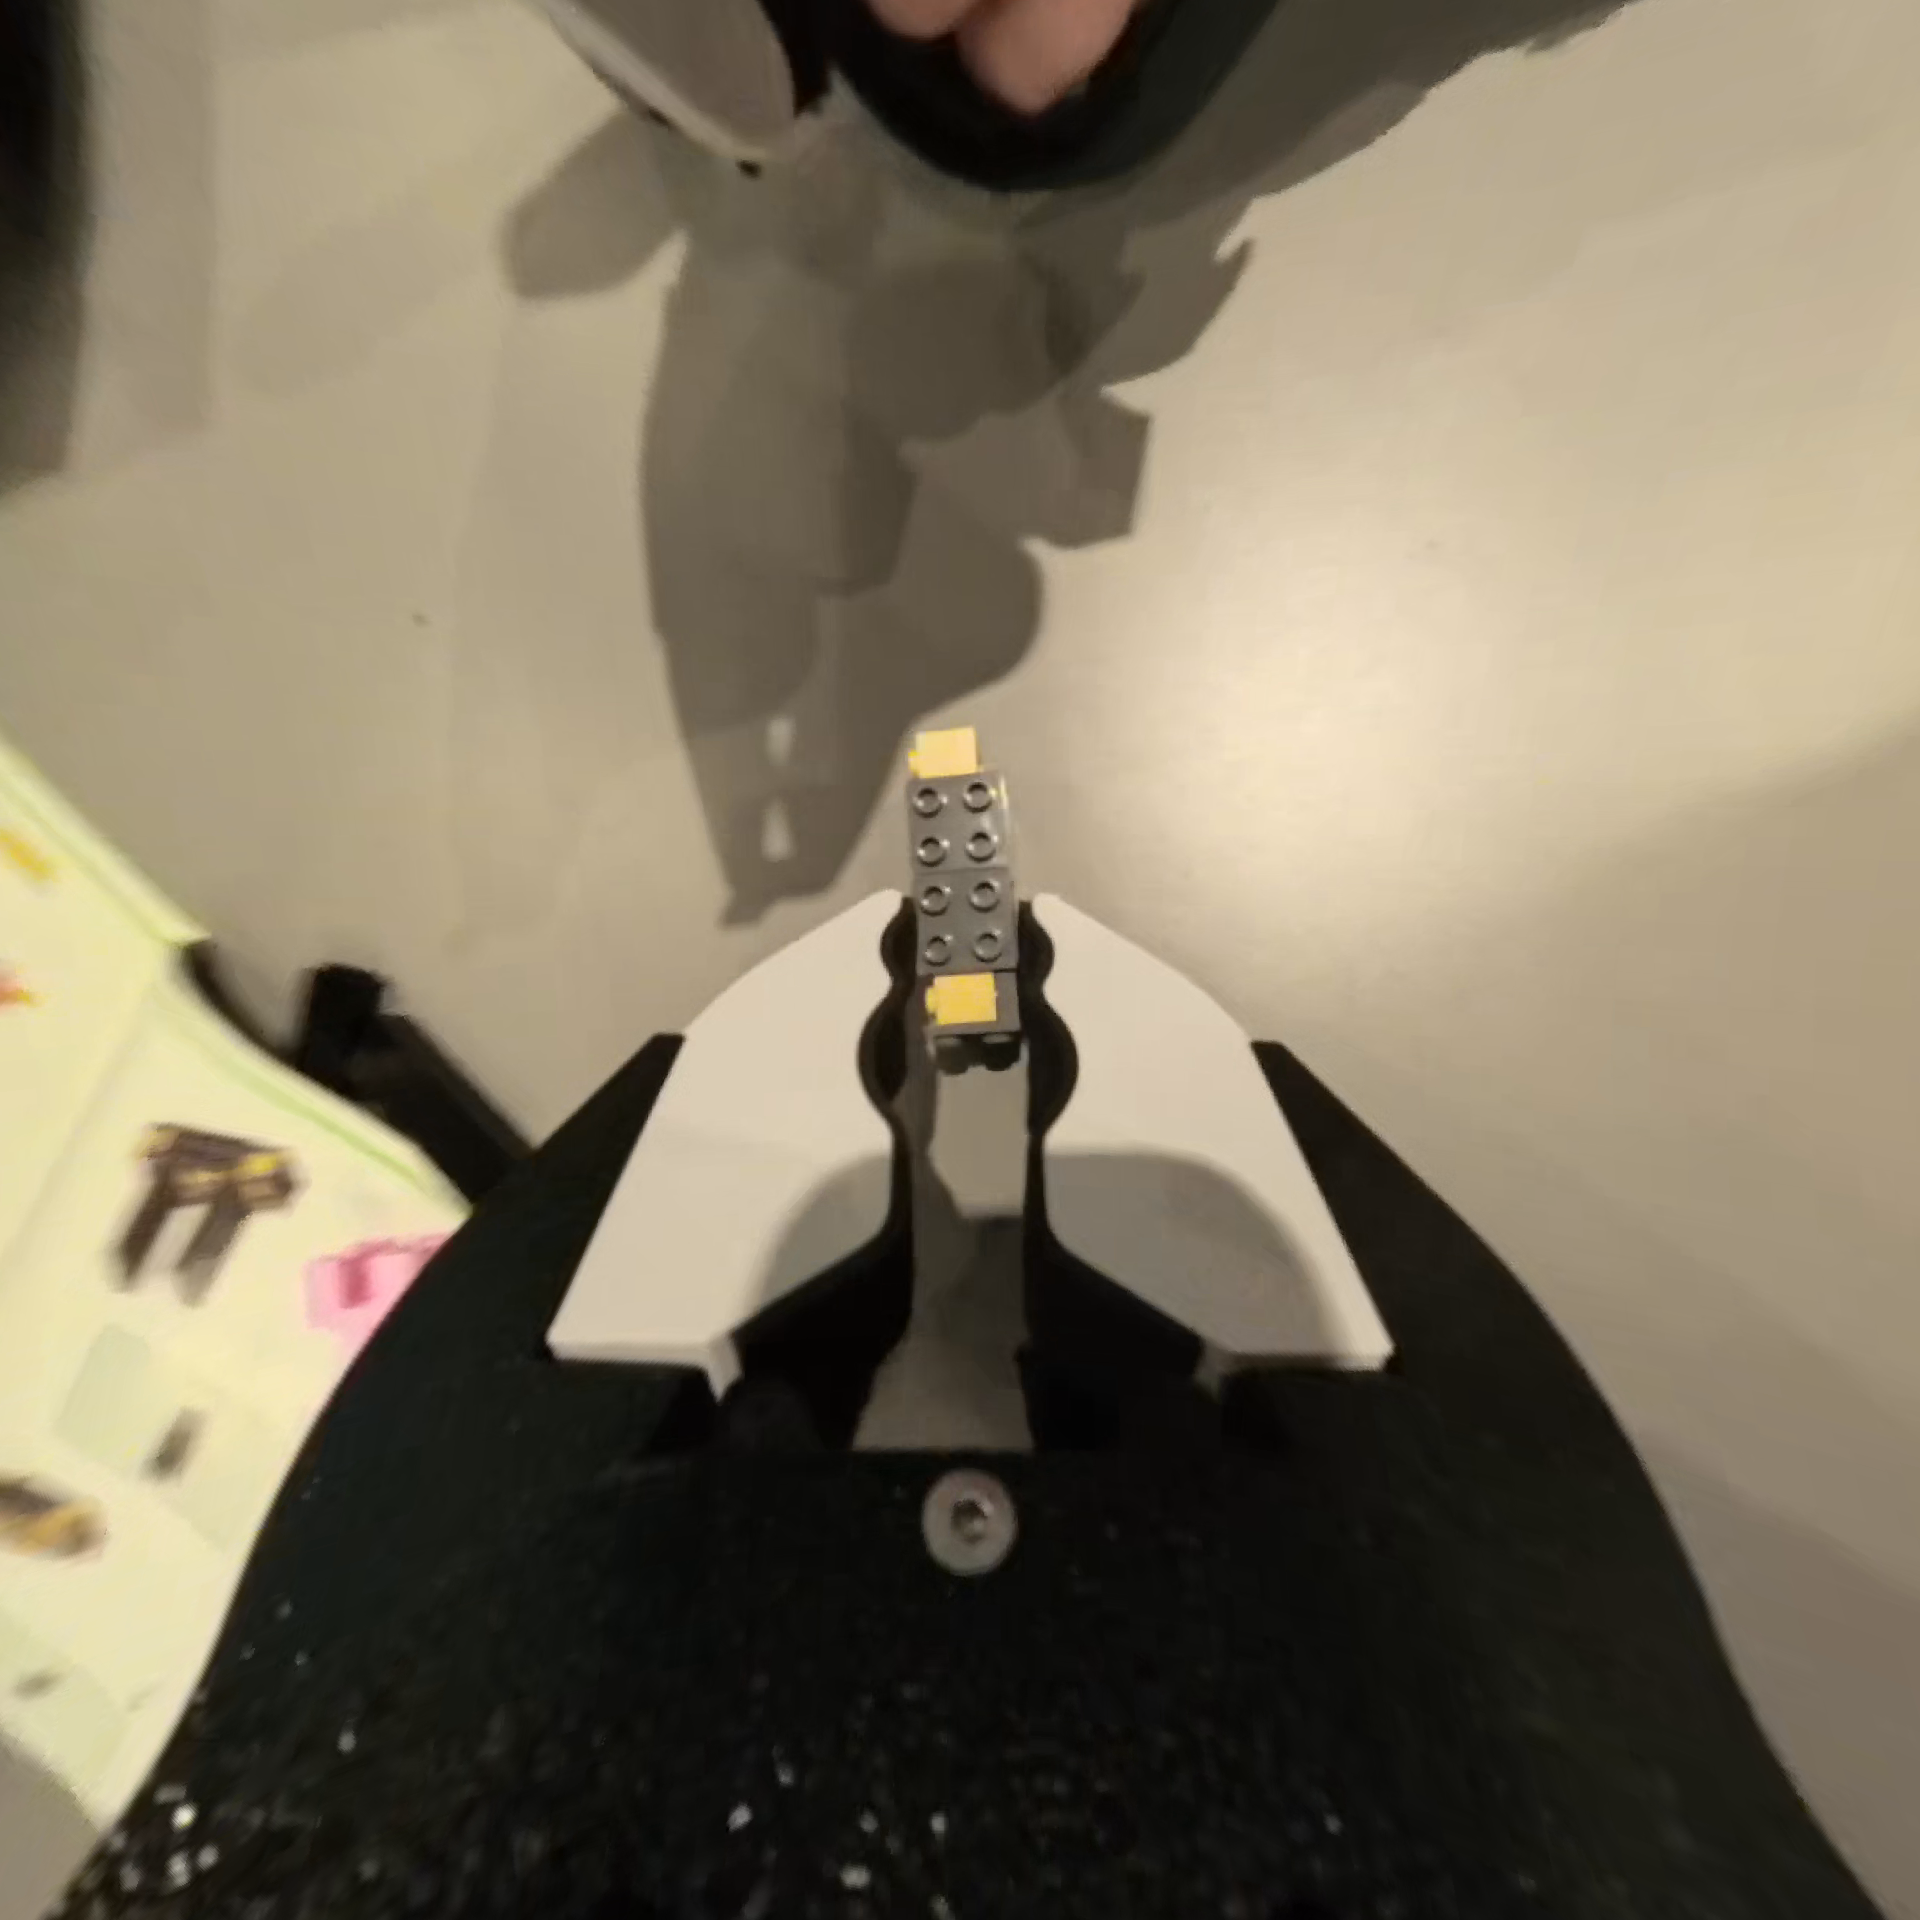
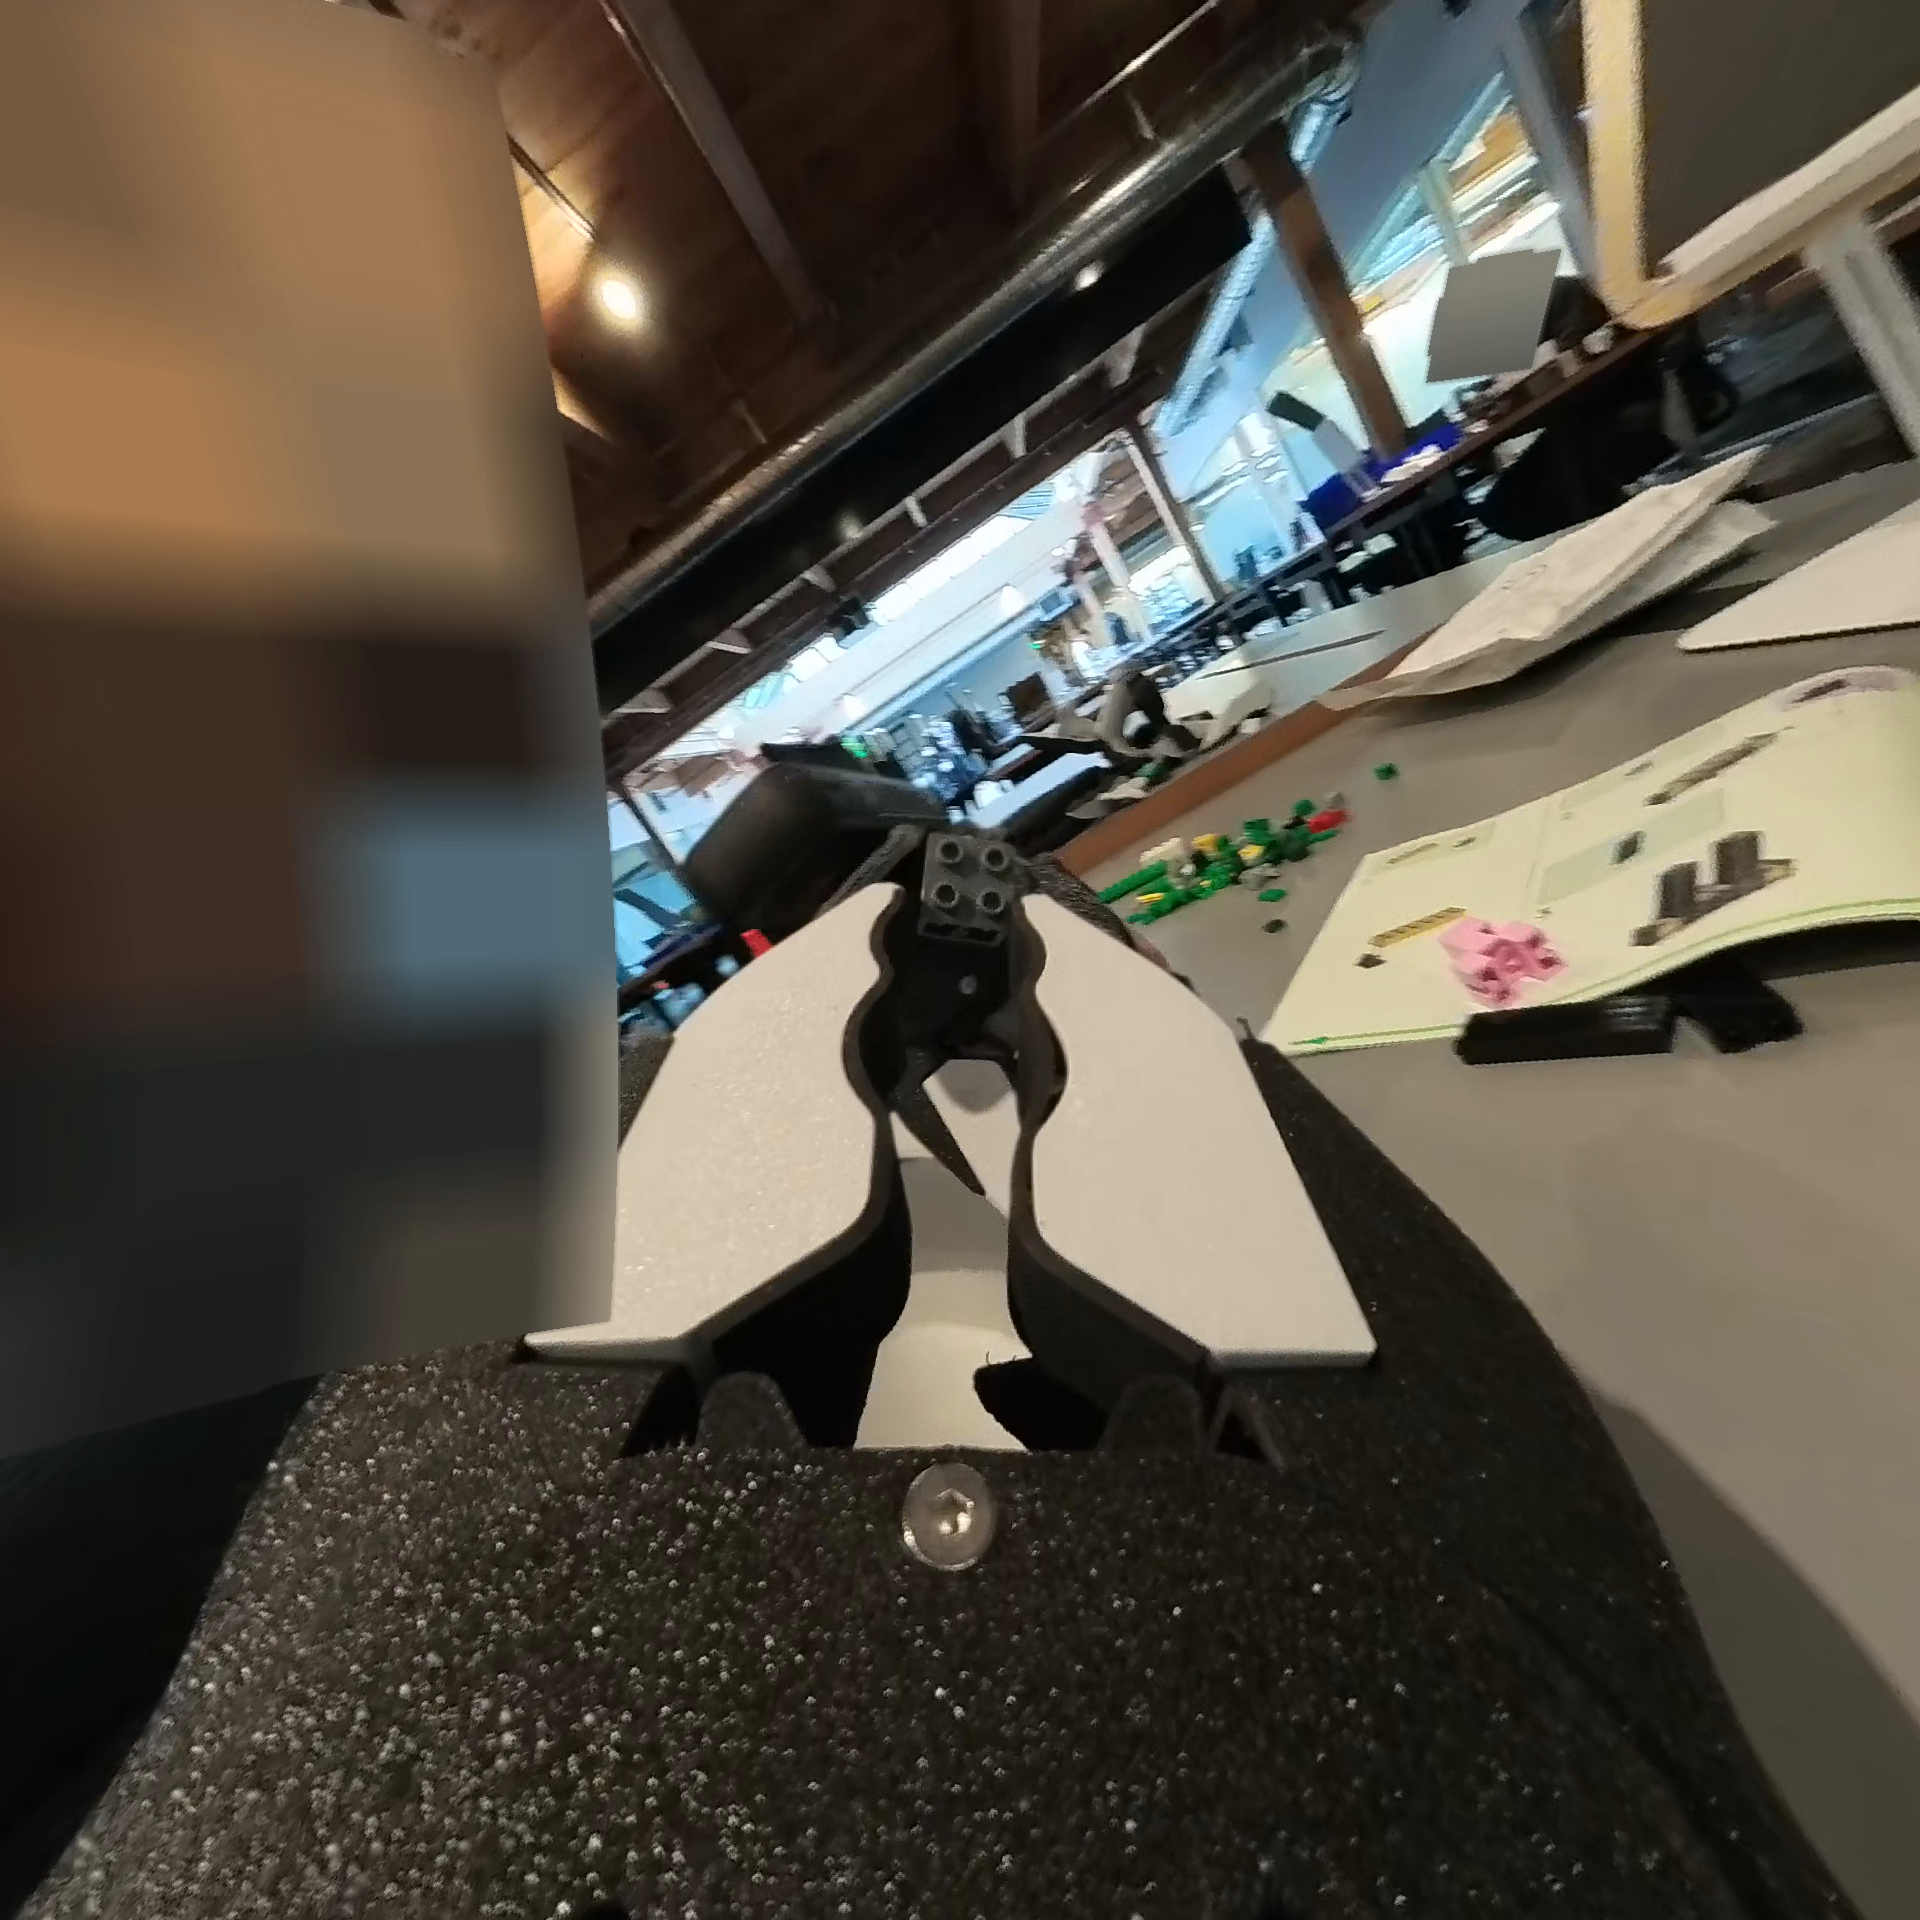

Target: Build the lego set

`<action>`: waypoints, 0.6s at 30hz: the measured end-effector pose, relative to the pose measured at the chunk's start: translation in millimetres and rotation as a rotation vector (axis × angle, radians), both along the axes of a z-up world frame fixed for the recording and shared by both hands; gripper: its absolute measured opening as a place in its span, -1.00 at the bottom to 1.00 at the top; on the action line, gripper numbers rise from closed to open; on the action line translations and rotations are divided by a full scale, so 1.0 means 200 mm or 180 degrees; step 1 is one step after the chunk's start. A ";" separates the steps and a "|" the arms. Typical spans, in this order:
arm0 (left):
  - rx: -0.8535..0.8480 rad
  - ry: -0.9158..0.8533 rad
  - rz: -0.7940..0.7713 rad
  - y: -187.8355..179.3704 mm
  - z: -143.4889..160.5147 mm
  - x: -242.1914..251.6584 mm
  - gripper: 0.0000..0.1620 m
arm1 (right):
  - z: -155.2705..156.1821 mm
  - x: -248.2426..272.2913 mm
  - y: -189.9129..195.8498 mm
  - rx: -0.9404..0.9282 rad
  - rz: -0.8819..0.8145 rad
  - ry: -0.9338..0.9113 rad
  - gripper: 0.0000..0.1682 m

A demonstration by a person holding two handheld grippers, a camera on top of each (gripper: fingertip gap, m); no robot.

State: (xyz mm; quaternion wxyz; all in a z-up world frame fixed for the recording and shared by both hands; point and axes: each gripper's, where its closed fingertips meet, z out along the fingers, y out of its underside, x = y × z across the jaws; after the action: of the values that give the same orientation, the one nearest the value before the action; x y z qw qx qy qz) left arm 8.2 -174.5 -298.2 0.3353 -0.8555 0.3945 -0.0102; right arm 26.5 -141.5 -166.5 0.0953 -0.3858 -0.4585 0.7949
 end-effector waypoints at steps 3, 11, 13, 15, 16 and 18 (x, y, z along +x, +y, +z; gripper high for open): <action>0.0579 0.0292 0.0107 0.08 0.05 -0.06 -0.78 | -0.01 -0.01 0.04 0.0124 -0.0241 -0.0031 -0.81; 0.2805 0.1067 0.0423 0.21 0.42 -0.18 -0.78 | -0.03 -0.05 0.10 0.0687 -0.0910 -0.0074 -0.81; 0.2991 0.1085 0.0325 0.23 0.44 -0.15 -0.78 | -0.04 -0.06 0.10 0.0726 -0.0971 -0.0061 -0.81; 0.3101 0.1016 0.0216 0.25 0.44 -0.13 -0.79 | -0.04 -0.08 0.11 0.0775 -0.1084 -0.0067 -0.81; 0.3144 0.0955 0.0171 0.26 0.44 -0.12 -0.79 | -0.04 -0.08 0.12 0.0797 -0.1144 -0.0061 -0.81; 0.3186 0.0827 0.0120 0.28 0.46 -0.12 -0.79 | -0.05 -0.08 0.15 0.0851 -0.1279 -0.0091 -0.81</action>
State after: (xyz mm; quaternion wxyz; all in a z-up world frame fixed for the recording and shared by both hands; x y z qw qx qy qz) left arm -14.9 -117.9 -207.1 0.6519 -0.5914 0.3739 0.2922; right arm 10.1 -111.5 -177.2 0.2953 -0.4645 -0.4749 0.6867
